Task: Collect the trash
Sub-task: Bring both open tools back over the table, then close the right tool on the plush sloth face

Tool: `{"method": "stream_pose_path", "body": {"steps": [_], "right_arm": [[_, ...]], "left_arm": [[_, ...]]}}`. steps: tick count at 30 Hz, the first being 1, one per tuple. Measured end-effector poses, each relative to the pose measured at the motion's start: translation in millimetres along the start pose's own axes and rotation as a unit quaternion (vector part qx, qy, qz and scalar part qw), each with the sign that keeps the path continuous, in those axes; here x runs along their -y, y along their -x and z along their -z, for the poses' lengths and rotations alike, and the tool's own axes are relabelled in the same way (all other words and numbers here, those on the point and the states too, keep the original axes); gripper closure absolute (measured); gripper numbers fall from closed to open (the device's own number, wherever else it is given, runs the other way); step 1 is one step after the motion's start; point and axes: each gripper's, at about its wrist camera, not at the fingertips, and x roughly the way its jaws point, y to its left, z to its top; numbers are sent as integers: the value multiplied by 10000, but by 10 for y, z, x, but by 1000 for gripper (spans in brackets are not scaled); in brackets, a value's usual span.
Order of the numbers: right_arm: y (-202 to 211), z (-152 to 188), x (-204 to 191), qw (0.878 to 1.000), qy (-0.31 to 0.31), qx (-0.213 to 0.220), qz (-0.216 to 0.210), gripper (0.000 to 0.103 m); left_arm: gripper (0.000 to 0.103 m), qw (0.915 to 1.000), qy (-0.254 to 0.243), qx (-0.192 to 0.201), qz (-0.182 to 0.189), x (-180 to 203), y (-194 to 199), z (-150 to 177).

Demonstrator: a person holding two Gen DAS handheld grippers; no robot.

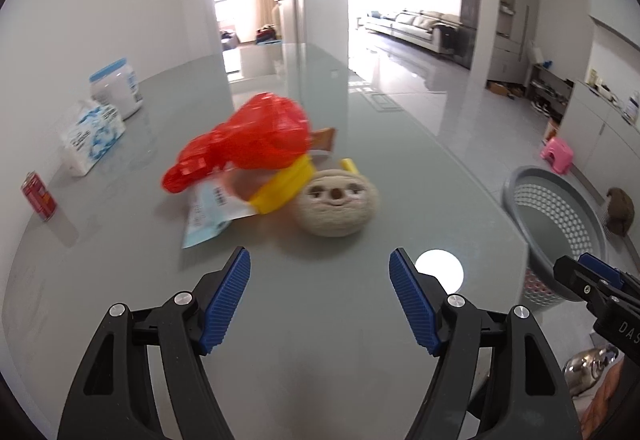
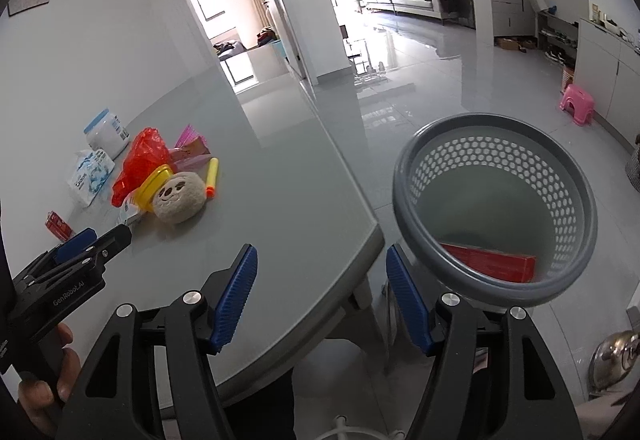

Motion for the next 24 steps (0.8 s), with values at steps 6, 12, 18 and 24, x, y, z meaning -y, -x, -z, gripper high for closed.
{"method": "stream_pose_path", "body": {"steps": [6,12,18,24], "right_arm": [[-254,-106,-335,9995,271,-114,-153,37],[-523,-207,-653,9979,507,-243,-310,37],[-751,-303,-932,9960,753,-298,-365,37],[-973,-381,-1106,9946,860,-381,-441,36]], "left_arm": [[32,9990,335,-104,-263,-450,-139,73],[32,9973,596,-179,-392,-735,-245,80],[32,9960,725,-202,-476,-923,-344,55],[32,9952,794,-221,-537,-1047,-474,23]]}}
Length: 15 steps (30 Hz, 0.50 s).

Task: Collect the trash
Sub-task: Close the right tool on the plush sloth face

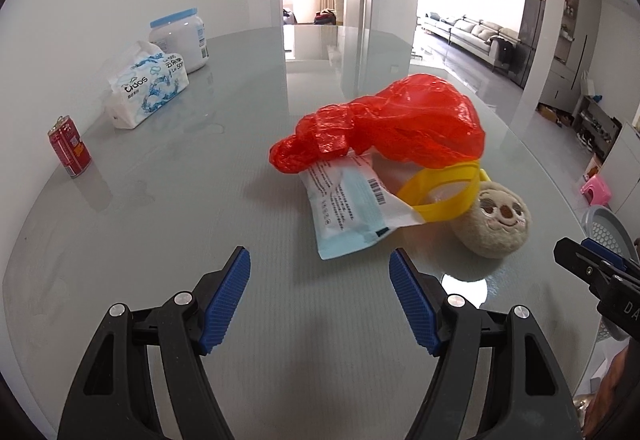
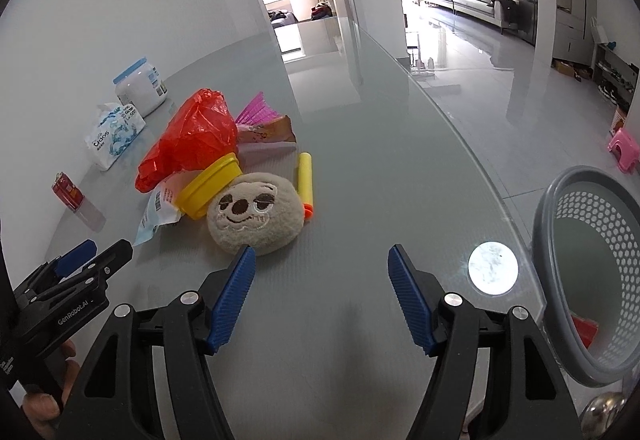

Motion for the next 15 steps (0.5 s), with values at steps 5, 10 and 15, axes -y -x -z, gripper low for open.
{"method": "stream_pose_path", "body": {"steps": [5,10,15], "right_arm": [[-128,-32,-112,9998,161,-31,-118,31],[-292,-66,-245,9990,369,-167,-168,31],[-400,-83,-355,9983,541,-185,-136,26]], "left_arm": [[32,10000,28,79,-2,-39,-79,-47],[32,9999,123,96,-20,-80,-156,-62],[32,9997,240,46,-1,-167,-236,-75]]}}
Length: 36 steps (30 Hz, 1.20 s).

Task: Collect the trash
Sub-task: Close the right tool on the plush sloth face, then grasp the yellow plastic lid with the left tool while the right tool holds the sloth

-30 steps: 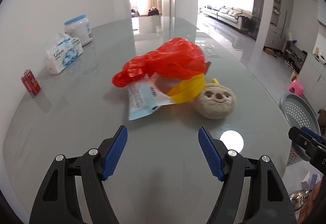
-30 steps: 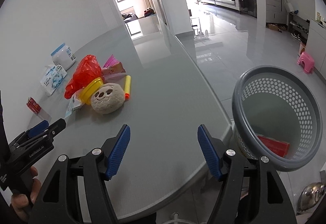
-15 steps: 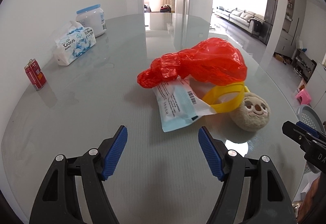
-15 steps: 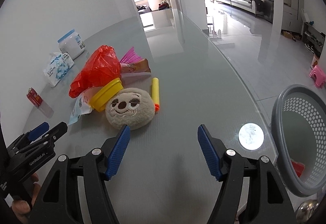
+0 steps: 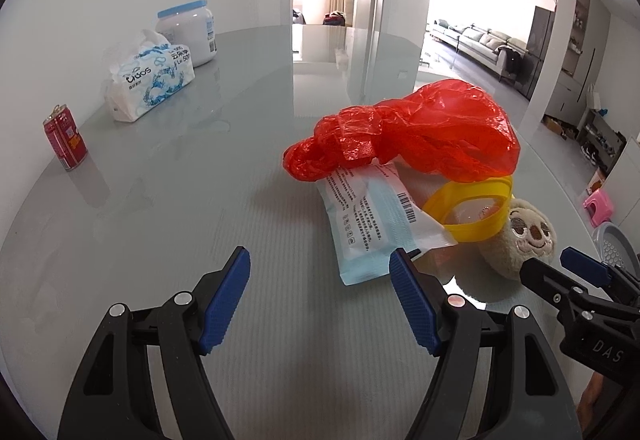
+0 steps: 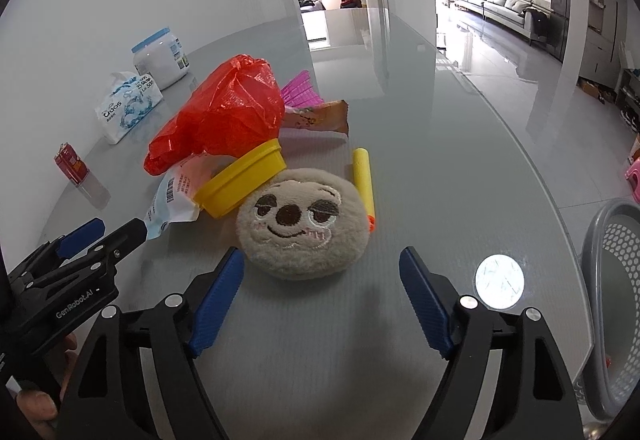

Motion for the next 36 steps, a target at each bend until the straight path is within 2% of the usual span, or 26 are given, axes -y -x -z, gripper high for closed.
{"method": "stream_pose_path", "body": {"steps": [16,18,21,31,36], "right_arm": [[-227,-114,-204,9991,338,15,249,27],[-209,-104,-196,9990,357,44,270,35],[-170,-79,-165,9990,335,75,282,37],[98,80,30,9997,-44,162,153,38],[230,175,225,9987,-415,72,-294,38]], "left_arm": [[32,9996,261,2,77,-115,-29,11],[32,9996,258,-2,88,-116,-32,12],[32,9996,261,4,89,-132,-40,7],[28,9994,311,59,119,-159,-36,5],[28,9995,200,-22,240,-73,-22,22]]}}
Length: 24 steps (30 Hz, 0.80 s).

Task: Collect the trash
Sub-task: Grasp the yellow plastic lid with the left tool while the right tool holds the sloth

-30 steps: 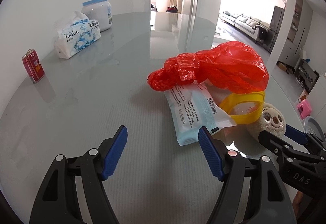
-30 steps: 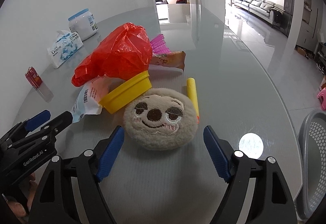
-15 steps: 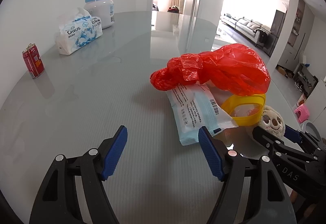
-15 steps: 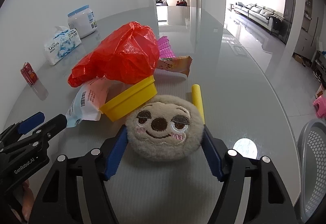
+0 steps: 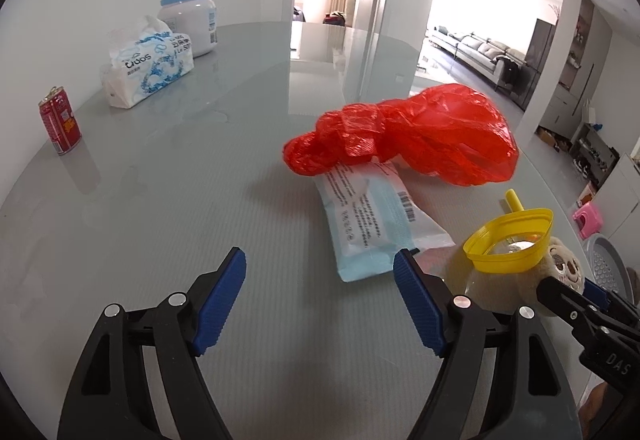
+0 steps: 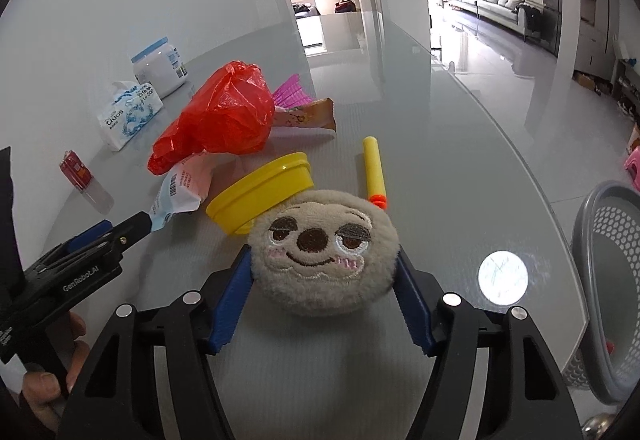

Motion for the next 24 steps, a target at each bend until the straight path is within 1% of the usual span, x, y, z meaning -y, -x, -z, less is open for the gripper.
{"method": "stream_pose_path", "body": {"steps": [3,5,9,14,20,24], "right_arm": [[91,32,67,9999,-88,62,-107,38],[147,47,61,9998,-30,133,-109,38],[277,58,30,9990,68,309,-312,38],[429,98,19,9976,175,485,-456,38],[564,134,99,9974,116,579,-405,38],[670,192,227,9975,-14,626,-320,38]], "left_arm": [[28,10000,-59,-5,-30,53,19,11],[28,10000,-50,0,-29,74,38,13],[28,9999,-97,22,-19,152,74,15],[28,9998,-178,21,-3,253,104,29],[28,9997,-255,-23,48,356,120,56],[28,9993,-324,-75,164,459,160,100]]}}
